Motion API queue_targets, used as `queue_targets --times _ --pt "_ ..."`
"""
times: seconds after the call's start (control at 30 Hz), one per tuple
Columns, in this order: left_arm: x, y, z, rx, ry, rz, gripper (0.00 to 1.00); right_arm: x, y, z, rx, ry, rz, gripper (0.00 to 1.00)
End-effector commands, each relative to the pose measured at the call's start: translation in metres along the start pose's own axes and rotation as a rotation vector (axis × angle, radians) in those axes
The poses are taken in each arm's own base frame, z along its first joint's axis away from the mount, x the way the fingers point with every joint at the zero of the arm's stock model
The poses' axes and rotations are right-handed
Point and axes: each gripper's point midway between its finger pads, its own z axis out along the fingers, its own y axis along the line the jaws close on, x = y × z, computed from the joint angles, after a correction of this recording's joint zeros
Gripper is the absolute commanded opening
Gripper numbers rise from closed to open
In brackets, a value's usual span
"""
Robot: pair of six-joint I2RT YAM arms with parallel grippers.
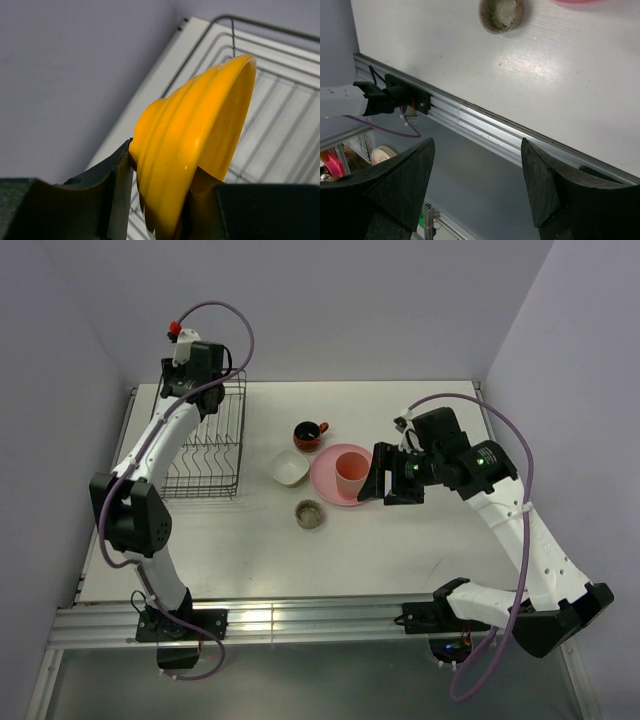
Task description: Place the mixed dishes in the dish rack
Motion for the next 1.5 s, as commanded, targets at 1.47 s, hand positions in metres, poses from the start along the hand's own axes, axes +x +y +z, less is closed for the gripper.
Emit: queue_targets --times 1.47 --pt "0.033 -0.035 0.177 -0.270 -0.150 0.444 0.00 0.010 -0.045 0.014 0.069 -0.085 0.077 0.76"
